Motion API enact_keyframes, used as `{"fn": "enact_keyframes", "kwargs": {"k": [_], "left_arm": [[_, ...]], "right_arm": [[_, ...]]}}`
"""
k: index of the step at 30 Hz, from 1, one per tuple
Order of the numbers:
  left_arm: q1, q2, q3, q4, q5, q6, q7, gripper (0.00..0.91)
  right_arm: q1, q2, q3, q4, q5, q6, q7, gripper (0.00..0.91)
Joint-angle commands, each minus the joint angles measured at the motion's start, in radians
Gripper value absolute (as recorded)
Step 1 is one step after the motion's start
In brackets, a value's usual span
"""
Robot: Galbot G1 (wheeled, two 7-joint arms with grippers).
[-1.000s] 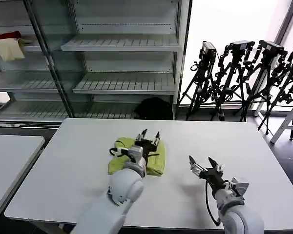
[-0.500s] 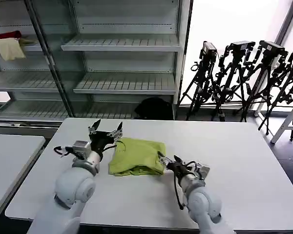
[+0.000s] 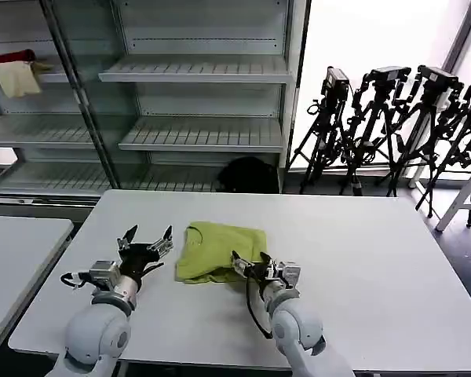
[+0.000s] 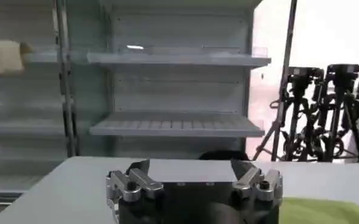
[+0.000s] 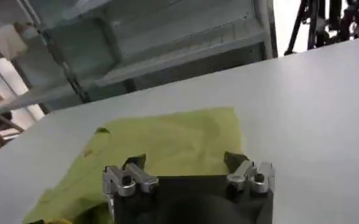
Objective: Fold and organize the clothes.
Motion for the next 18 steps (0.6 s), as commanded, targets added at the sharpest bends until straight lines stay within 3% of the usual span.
{"fn": "enact_keyframes", "kwargs": {"k": [1, 7, 8, 10, 12, 18], "left_arm": [[0.069, -0.018, -0.042, -0.005, 0.011, -0.017, 0.021, 0.907], [0.061, -0.032, -0.041, 0.009, 0.011, -0.025, 0.022, 0.907], [0.059, -0.033, -0.042, 0.014, 0.011, -0.027, 0.022, 0.907], [0.059, -0.035, -0.044, 0.013, 0.011, -0.029, 0.022, 0.907], [0.061, -0.037, -0.046, 0.012, 0.012, -0.030, 0.022, 0.907], [0.071, -0.036, -0.053, 0.003, 0.016, -0.036, 0.021, 0.907]], "right_arm": [[-0.055, -0.084, -0.001, 0.068, -0.212, 0.000, -0.026, 0.907], [-0.097, -0.101, 0.032, 0.084, -0.386, 0.000, -0.121, 0.907], [-0.107, -0.088, 0.037, 0.076, -0.473, 0.001, -0.153, 0.907], [-0.113, -0.068, 0.049, 0.067, -0.529, 0.001, -0.171, 0.907], [-0.108, -0.058, 0.053, 0.054, -0.500, 0.001, -0.168, 0.907], [-0.071, -0.065, 0.045, 0.010, -0.253, -0.001, -0.138, 0.907]]}}
